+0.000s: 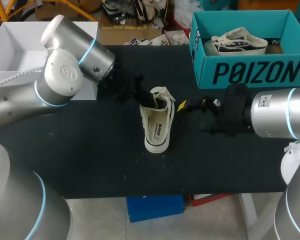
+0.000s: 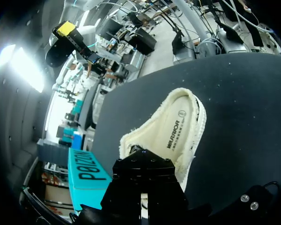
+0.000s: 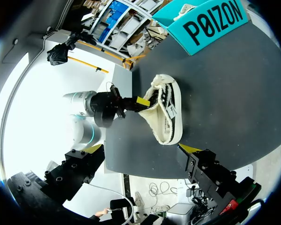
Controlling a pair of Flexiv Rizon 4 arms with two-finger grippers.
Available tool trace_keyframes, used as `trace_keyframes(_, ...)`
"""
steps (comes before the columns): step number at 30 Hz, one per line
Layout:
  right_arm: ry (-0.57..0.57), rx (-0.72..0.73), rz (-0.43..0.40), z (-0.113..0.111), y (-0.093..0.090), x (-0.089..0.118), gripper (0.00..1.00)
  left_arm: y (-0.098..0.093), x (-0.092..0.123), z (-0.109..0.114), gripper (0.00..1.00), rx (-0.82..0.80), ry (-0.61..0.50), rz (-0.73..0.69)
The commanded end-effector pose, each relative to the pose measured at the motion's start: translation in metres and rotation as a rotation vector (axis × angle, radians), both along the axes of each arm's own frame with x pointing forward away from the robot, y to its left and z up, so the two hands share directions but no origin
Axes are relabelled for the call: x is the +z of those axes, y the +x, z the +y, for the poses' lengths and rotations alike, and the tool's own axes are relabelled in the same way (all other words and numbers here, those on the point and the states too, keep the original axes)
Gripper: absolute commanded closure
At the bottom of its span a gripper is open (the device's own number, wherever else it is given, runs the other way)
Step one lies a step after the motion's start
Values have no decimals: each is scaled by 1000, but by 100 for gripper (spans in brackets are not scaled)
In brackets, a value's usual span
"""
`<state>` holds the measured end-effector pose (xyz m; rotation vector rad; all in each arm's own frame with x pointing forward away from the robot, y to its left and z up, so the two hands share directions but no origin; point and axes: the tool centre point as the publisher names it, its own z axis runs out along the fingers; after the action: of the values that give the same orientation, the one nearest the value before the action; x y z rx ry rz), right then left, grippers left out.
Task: Take the shoe out of the shoebox, open the shoe tongue, remove and reinsert the insole, then place the shoe into the shoebox
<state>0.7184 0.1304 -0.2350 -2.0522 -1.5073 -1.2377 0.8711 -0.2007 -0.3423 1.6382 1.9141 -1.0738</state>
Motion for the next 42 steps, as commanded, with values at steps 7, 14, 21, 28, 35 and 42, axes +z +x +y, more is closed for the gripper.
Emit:
trace_keyframes(7, 5, 8, 2, -4, -1, 1, 0, -12, -9, 1, 100, -20, 36, 5)
trace_keyframes(14, 5, 8, 2, -4, -1, 1, 0, -17, -16, 9, 100, -25, 64, 18)
trace_keyframes(21, 5, 8, 2, -4, -1, 1, 0, -22, -24, 16, 100, -36, 94, 36)
trace_keyframes(28, 5, 8, 2, -4, -1, 1, 0, -12, -8, 17, 100, -34, 81, -1)
trace_keyframes(35, 5, 8, 2, -4, -1, 1, 0, -1, 19, 24, 100, -28, 83, -44)
trace_keyframes(42, 5, 8, 2, -4, -1, 1, 0, 6, 40, 42, 94, -22, 100, -64)
